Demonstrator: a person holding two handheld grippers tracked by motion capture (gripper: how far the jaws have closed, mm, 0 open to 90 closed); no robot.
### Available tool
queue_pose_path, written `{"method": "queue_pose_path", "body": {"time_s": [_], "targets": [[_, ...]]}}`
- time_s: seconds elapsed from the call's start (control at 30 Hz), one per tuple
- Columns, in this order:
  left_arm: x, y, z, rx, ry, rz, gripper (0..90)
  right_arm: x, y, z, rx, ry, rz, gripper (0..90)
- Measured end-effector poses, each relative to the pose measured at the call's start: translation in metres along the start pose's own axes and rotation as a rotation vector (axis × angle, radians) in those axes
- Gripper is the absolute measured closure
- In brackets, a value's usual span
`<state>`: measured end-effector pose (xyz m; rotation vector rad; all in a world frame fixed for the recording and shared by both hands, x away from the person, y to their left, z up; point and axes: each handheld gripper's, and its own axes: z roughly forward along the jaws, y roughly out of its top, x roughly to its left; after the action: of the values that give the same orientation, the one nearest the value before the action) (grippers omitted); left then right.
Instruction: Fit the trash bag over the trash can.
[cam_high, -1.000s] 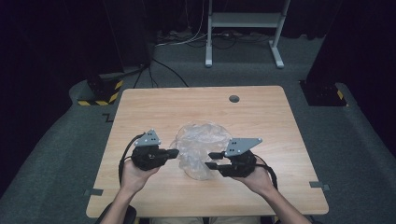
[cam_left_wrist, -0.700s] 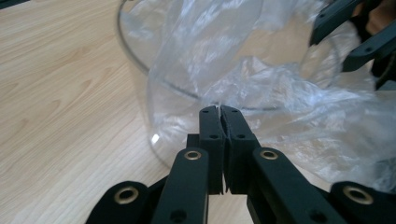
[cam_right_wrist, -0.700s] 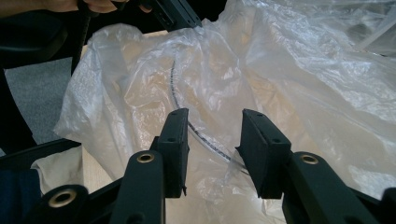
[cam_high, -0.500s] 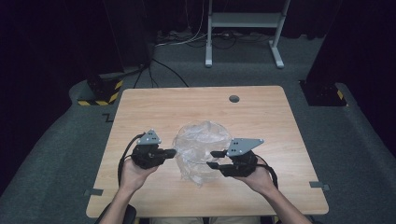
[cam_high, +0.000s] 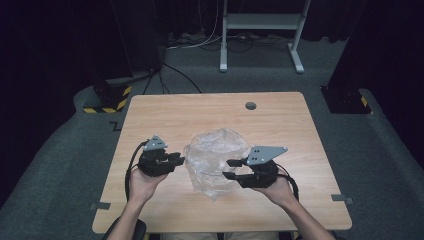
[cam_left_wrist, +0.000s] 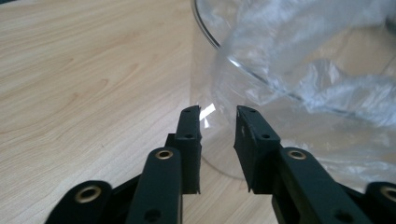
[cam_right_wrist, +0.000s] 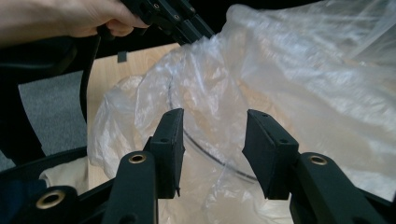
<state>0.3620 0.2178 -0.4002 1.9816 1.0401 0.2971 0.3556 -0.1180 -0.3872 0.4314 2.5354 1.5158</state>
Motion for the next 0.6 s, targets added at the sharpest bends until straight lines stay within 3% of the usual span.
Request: {"method": "queue_pose_path", "body": {"time_s": [0.17, 0.43, 0.6], "targets": [[0.005, 0.0, -0.006, -0.058, -0.003, -0.054, 63.6, -0.004, 0.002, -0.007, -0.023, -0.057, 0.021, 62.4], [0.0, 0.005, -0.007, -0.123, 0.004, -0.052, 62.5, -0.013, 0.0, -0.011, -0.016, -0.168, 0.066, 75.7], [-0.003, 0.01, -0.004, -0.136, -0.032, -0.036, 71.5, -0.018, -0.002, -0.009, 0.001, -0.227, 0.082, 83.6]]}}
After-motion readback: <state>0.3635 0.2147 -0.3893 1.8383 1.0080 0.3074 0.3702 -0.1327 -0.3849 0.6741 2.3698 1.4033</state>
